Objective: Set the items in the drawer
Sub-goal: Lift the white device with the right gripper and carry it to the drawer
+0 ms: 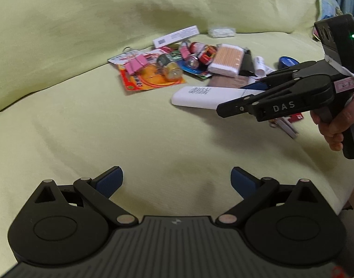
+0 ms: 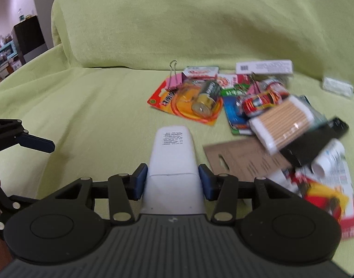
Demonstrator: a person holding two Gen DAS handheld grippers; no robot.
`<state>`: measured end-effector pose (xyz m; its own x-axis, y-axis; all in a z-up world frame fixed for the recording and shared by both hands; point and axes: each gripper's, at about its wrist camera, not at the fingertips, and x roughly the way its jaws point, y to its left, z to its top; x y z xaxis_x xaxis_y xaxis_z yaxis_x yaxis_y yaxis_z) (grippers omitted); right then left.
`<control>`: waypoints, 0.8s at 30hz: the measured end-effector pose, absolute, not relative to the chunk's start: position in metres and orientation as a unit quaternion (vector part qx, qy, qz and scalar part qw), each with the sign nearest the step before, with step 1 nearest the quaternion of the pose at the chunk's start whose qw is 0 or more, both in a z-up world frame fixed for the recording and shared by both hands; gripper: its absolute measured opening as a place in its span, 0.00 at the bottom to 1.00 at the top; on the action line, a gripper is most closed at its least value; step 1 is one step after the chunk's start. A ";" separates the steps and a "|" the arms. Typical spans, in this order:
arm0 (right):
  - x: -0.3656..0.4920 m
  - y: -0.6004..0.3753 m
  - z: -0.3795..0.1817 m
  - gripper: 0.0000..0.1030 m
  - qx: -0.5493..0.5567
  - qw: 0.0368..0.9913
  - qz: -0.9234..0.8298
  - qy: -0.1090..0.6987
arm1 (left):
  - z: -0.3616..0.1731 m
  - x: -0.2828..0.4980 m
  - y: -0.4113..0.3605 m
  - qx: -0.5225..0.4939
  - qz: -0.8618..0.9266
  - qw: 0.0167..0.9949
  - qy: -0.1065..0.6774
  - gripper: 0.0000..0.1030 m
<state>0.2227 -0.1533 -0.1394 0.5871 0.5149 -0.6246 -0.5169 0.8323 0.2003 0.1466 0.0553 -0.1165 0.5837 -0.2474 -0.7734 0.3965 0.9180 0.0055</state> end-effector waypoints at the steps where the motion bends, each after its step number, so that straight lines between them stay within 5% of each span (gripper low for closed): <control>1: 0.219 -0.158 -0.138 0.42 0.008 0.890 0.289 0.353 | -0.116 0.145 0.053 0.088 -0.185 0.884 0.419 0.97; 9: 0.188 -0.186 -0.128 0.42 0.057 0.890 0.274 0.359 | -0.111 0.134 0.031 0.095 -0.217 0.878 0.416 0.97; 24: 0.155 -0.207 -0.172 0.45 -0.036 0.867 0.268 0.418 | -0.121 0.124 0.001 0.109 -0.246 0.864 0.425 0.97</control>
<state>0.1545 -0.2073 -0.1719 0.5072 0.4339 -0.7446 -0.4942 0.8543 0.1612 0.1240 0.0006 -0.1209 0.5181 -0.3325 -0.7881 0.5180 0.8551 -0.0203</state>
